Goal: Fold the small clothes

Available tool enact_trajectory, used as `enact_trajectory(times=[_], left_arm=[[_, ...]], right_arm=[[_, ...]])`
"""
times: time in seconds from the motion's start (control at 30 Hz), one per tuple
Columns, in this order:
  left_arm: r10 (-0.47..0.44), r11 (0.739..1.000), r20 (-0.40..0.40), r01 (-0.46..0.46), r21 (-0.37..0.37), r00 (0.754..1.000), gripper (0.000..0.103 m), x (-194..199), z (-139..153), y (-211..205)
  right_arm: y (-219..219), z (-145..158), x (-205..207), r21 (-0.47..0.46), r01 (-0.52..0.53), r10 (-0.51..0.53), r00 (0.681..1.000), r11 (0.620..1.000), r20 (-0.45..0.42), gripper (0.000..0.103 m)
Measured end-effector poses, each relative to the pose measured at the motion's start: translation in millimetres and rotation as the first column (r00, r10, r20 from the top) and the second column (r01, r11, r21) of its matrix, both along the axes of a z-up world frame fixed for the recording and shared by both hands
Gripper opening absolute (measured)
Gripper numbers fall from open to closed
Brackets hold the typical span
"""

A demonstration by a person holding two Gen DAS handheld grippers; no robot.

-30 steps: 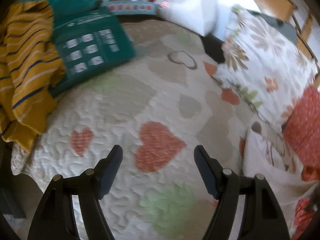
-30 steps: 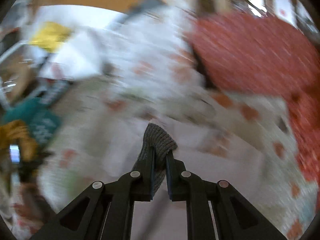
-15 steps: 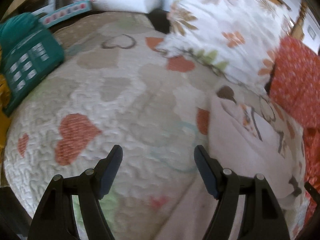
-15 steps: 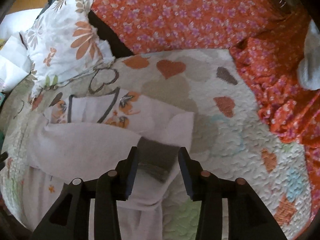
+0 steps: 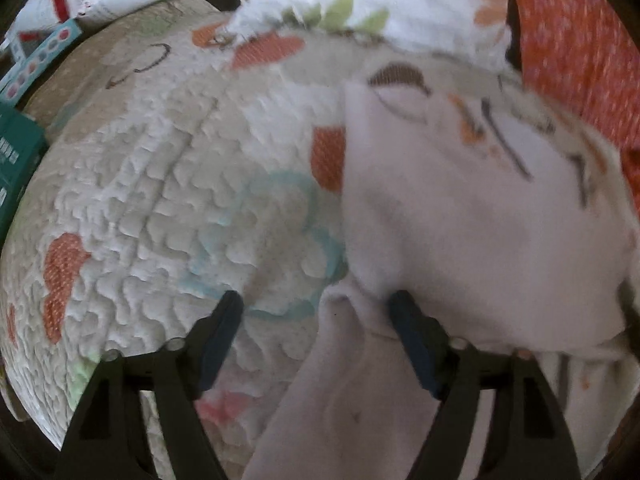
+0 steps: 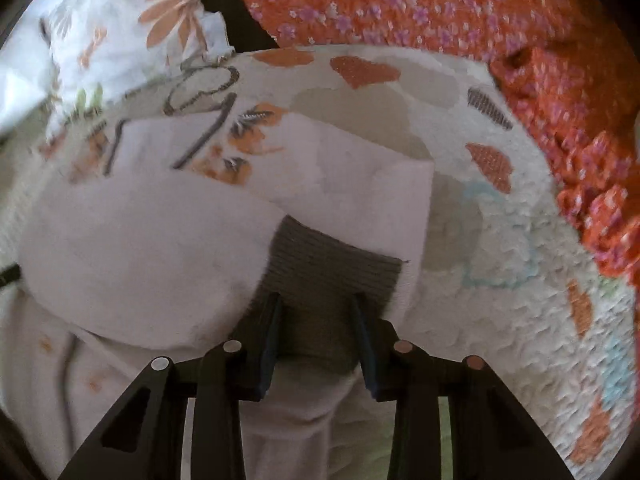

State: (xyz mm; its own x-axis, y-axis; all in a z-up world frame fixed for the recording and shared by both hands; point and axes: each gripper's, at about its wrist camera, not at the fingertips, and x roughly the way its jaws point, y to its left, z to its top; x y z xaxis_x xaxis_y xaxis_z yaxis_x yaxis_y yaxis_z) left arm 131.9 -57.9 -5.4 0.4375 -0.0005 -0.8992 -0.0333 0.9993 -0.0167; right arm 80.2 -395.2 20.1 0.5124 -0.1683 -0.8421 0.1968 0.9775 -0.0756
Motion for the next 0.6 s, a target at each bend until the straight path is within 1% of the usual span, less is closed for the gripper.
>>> enact_trajectory(times=[0.03, 0.07, 0.1, 0.13, 0.2, 0.27, 0.3, 0.33, 0.37, 0.43, 0.5, 0.53, 0.6], left_arm=[[0.009, 1.0, 0.002, -0.009, 0.012, 1.0, 0.086, 0.8, -0.1, 1.1], [0.011, 1.0, -0.004, -0.011, 0.006, 1.0, 0.086, 1.9, 0.8, 3.3], [0.014, 1.0, -0.011, -0.014, -0.009, 1.0, 0.086, 2.7, 2.2, 6.8], [0.03, 0.999, -0.009, -0.03, -0.03, 1.0, 0.085, 2.9, 6.1, 12.4], [0.063, 0.996, 0.022, -0.061, -0.072, 0.998, 0.079, 1.5, 16.3, 23.3], [0.079, 0.992, 0.049, -0.074, -0.106, 0.996, 0.07, -1.0, 26.2, 34.8], [0.085, 0.99, 0.054, -0.078, -0.115, 0.995, 0.067, -2.6, 28.5, 39.0], [0.088, 0.989, 0.053, -0.081, -0.122, 0.995, 0.06, -3.9, 29.7, 43.5], [0.086, 0.988, 0.043, -0.08, -0.129, 0.995, 0.053, -4.5, 29.0, 47.4], [0.073, 0.983, 0.006, -0.071, -0.168, 0.997, 0.043, -6.4, 24.5, 53.7], [0.059, 0.969, -0.04, -0.067, -0.236, 0.997, 0.042, -10.2, 16.7, 61.0], [0.053, 0.961, -0.064, -0.068, -0.269, 0.997, 0.042, -11.7, 12.0, 64.7], [0.044, 0.95, -0.095, -0.071, -0.304, 0.995, 0.042, -16.6, 4.4, 68.3]], right_arm=[[3.6, 0.3, 0.4, -0.034, -0.001, 0.0, 1.0, 0.999, -0.008, 0.047], [7.0, 1.8, 0.7, -0.068, -0.008, 0.007, 1.0, 0.998, -0.015, 0.05], [11.1, 5.1, 0.4, -0.097, -0.018, 0.017, 1.0, 0.995, -0.017, 0.05], [12.4, 8.0, -0.8, -0.11, -0.023, 0.022, 1.0, 0.994, -0.011, 0.05], [15.1, 19.2, -10.1, -0.114, -0.027, 0.03, 0.999, 0.993, 0.026, 0.05], [13.2, 30.9, -24.5, -0.058, -0.027, 0.031, 0.997, 0.998, 0.071, 0.05], [11.9, 34.6, -30.6, -0.039, -0.025, 0.029, 0.996, 0.999, 0.084, 0.05], [9.3, 38.5, -39.6, -0.021, -0.02, 0.022, 0.995, 1.0, 0.1, 0.05], [6.9, 40.6, -48.2, -0.01, -0.009, 0.01, 0.994, 1.0, 0.109, 0.05], [-2.2, 40.6, -64.8, 0.017, 0.033, -0.035, 0.993, 0.999, 0.115, 0.05], [-17.2, 35.2, -78.3, 0.069, 0.078, -0.085, 0.991, 0.995, 0.103, 0.051], [-26.9, 30.1, -85.7, 0.113, 0.106, -0.116, 0.989, 0.988, 0.089, 0.051], [-44.5, 15.3, -100.3, 0.223, 0.156, -0.172, 0.984, 0.962, 0.054, 0.051]])
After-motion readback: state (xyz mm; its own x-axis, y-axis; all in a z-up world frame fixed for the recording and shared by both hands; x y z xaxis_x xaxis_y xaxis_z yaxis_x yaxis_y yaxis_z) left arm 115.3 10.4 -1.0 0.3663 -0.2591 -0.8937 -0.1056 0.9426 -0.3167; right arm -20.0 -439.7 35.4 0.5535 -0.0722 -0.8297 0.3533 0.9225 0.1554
